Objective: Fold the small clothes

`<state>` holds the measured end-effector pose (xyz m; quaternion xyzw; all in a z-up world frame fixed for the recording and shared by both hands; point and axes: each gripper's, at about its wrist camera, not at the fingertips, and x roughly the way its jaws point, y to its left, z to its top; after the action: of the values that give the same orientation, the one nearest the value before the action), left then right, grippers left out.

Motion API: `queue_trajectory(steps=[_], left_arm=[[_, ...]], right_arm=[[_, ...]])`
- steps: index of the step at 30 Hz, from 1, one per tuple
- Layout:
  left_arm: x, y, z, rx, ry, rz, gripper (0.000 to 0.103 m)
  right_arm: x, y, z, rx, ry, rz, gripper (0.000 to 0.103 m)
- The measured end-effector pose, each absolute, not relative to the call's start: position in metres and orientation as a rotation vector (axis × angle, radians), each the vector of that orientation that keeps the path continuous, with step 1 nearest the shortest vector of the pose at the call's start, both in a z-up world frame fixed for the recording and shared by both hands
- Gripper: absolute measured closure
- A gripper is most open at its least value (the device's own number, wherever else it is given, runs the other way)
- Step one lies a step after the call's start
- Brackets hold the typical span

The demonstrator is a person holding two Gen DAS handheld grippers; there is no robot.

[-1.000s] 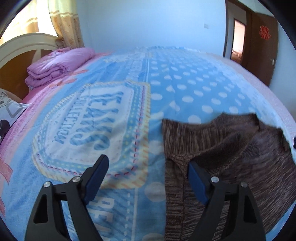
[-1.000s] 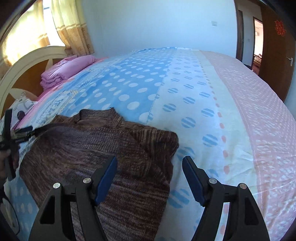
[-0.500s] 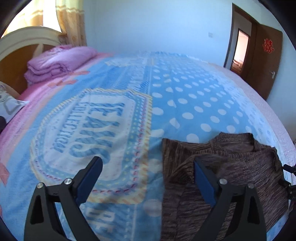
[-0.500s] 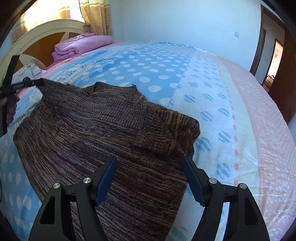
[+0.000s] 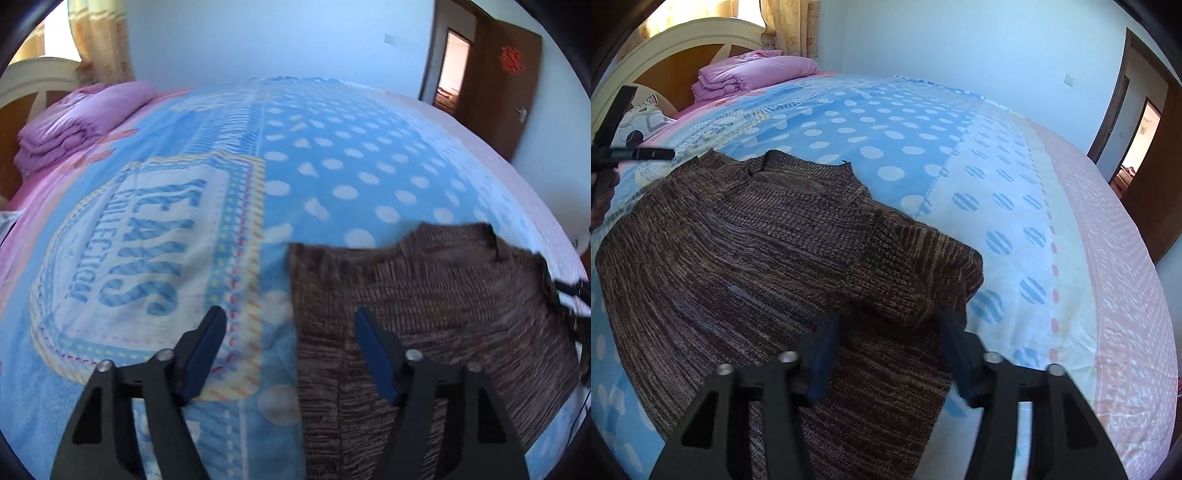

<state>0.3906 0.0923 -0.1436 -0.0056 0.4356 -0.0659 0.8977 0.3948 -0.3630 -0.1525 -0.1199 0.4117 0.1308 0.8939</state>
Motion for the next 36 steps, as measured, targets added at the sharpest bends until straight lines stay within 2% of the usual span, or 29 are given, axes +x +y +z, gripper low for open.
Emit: queue_trajectory(steps=[1, 2, 3, 4, 5, 6, 7, 8, 16, 20, 22, 24, 26, 28, 29, 30, 31, 33, 36], left_arm=[[0.392, 0.091, -0.147, -0.02, 0.91, -0.143, 0.031], [0.397, 0.09, -0.154, -0.047, 0.933, -0.159, 0.031], [0.402, 0.089, -0.158, -0.068, 0.951, -0.169, 0.036], [0.406, 0.088, -0.162, -0.08, 0.963, -0.168, 0.041], [0.409, 0.086, -0.167, -0.089, 0.971, -0.166, 0.051], [0.411, 0.083, -0.171, -0.097, 0.977, -0.187, 0.068], [0.411, 0.081, -0.173, -0.105, 0.976, -0.214, 0.08], [0.409, 0.077, -0.17, -0.104, 0.95, -0.233, 0.09], [0.394, 0.081, -0.139, -0.144, 0.771, -0.222, 0.092], [0.405, 0.075, -0.156, -0.094, 0.838, -0.159, 0.088], [0.407, 0.069, -0.171, -0.031, 0.872, -0.11, 0.084], [0.406, 0.073, -0.173, -0.043, 0.877, -0.072, 0.065], [0.398, 0.083, -0.167, -0.066, 0.851, -0.043, 0.058], [0.39, 0.092, -0.159, -0.078, 0.831, -0.016, 0.057], [0.386, 0.095, -0.156, -0.079, 0.822, -0.01, 0.055], [0.381, 0.099, -0.153, -0.081, 0.811, -0.01, 0.049], [0.374, 0.102, -0.15, -0.081, 0.804, -0.013, 0.045], [0.362, 0.104, -0.148, -0.067, 0.796, -0.013, 0.03], [0.354, 0.096, -0.156, -0.019, 0.821, -0.037, 0.027]], right_arm=[[0.397, -0.364, -0.152, -0.244, 0.851, 0.264, 0.057], [0.4, -0.365, -0.152, -0.24, 0.851, 0.255, 0.062], [0.404, -0.367, -0.151, -0.223, 0.852, 0.247, 0.071], [0.406, -0.37, -0.15, -0.202, 0.854, 0.244, 0.073], [0.409, -0.372, -0.149, -0.178, 0.851, 0.246, 0.075], [0.411, -0.374, -0.148, -0.154, 0.853, 0.251, 0.088], [0.412, -0.376, -0.147, -0.136, 0.855, 0.259, 0.097], [0.412, -0.376, -0.147, -0.126, 0.855, 0.263, 0.097], [0.404, -0.401, -0.116, -0.021, 0.725, 0.238, 0.098], [0.413, -0.405, -0.123, -0.018, 0.749, 0.197, 0.098], [0.422, -0.403, -0.134, -0.028, 0.78, 0.183, 0.098], [0.434, -0.4, -0.151, -0.011, 0.861, 0.199, 0.098], [0.434, -0.398, -0.157, -0.025, 0.86, 0.178, 0.097], [0.432, -0.401, -0.157, -0.007, 0.86, 0.169, 0.093], [0.429, -0.402, -0.156, -0.01, 0.856, 0.144, 0.08], [0.425, -0.405, -0.153, -0.011, 0.846, 0.117, 0.058], [0.421, -0.408, -0.149, 0.001, 0.834, 0.112, 0.051], [0.408, -0.409, -0.137, 0.014, 0.805, 0.107, 0.05], [0.389, -0.391, -0.119, 0.011, 0.774, 0.185, 0.05]])
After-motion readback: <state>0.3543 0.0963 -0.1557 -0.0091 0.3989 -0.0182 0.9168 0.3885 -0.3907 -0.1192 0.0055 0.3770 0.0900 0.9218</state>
